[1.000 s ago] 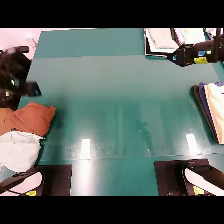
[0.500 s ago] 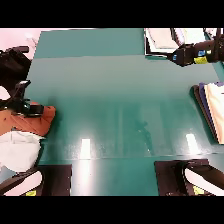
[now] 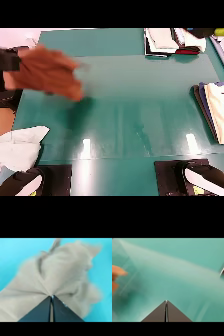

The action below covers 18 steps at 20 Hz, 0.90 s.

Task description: Fold the shirts.

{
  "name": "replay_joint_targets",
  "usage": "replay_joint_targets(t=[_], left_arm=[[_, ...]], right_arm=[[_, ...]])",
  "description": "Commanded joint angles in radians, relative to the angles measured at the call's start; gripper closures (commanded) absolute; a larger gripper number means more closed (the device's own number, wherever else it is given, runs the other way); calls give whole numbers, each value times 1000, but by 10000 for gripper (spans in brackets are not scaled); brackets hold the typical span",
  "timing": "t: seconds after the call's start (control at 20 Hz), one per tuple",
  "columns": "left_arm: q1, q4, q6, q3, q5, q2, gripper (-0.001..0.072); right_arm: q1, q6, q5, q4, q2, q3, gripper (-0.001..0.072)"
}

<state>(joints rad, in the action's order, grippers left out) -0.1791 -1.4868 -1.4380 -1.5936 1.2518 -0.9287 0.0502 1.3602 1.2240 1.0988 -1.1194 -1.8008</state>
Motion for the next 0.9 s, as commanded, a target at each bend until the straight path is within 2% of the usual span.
replay_joint_targets(t=[0.0, 0.15, 0.3, 0.35, 0.45, 0.5, 0.55, 0.6, 0.7, 0.85], left_arm=[[-212, -6, -39, -140, -35, 9, 684], [-381, -5, -39, -140, -46, -68, 685], [-558, 11, -18, -140, -49, -228, 684], [-616, 29, -4, -140, -58, -294, 682], [-704, 80, 77, -140, -96, -415, 680], [-727, 97, 104, -140, -124, -459, 581], [-732, 101, 107, -140, -155, -491, 260], [-718, 88, 84, -140, -175, -502, 166], [-621, 23, 35, -140, -137, -481, 164], [-341, -13, -72, -120, 19, -434, 164]], right_arm=[[0, 1, 8, 5, -42, -161, 695], [0, 24, 8, 45, -70, -259, 695], [0, 63, -51, 125, -31, -211, 695], [0, 64, -65, 142, -10, -177, 695], [0, 64, -71, 155, 21, -126, 695], [0, 64, -69, 154, 29, -108, 695], [0, 64, -70, 154, 34, -96, 695], [0, 64, -68, 151, 35, -89, 695], [0, 64, -69, 151, 34, -81, 695], [0, 64, -68, 152, 34, -80, 695]])
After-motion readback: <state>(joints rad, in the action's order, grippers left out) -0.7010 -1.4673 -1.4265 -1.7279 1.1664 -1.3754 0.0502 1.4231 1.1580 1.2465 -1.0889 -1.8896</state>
